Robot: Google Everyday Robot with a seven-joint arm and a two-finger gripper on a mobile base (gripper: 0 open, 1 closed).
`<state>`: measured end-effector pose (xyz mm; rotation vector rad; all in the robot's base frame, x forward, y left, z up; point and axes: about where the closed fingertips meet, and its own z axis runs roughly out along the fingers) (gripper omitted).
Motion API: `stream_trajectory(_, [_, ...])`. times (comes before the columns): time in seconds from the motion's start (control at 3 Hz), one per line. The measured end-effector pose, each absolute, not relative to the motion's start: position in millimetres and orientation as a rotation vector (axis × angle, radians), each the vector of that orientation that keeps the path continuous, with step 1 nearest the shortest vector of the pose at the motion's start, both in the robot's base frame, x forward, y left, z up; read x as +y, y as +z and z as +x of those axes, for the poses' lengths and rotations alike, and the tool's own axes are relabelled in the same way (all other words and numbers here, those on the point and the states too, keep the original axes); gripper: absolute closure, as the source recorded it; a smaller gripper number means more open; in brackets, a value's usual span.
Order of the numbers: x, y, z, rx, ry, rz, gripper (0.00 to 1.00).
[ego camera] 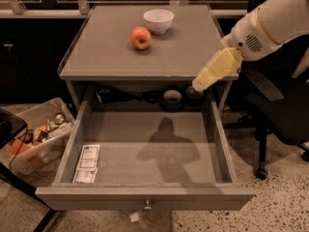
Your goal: Place apple into top drawer
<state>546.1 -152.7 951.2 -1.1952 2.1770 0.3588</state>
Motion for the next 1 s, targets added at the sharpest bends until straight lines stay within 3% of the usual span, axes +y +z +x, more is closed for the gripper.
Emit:
stream_trajectory(0.33, [-112.3, 933.0, 612.9, 2.139, 0.304, -1.066, 0.00])
stream_trajectory(1.0, [-114.6, 931.5, 617.6, 2.151, 0.298, -1.005, 0.00])
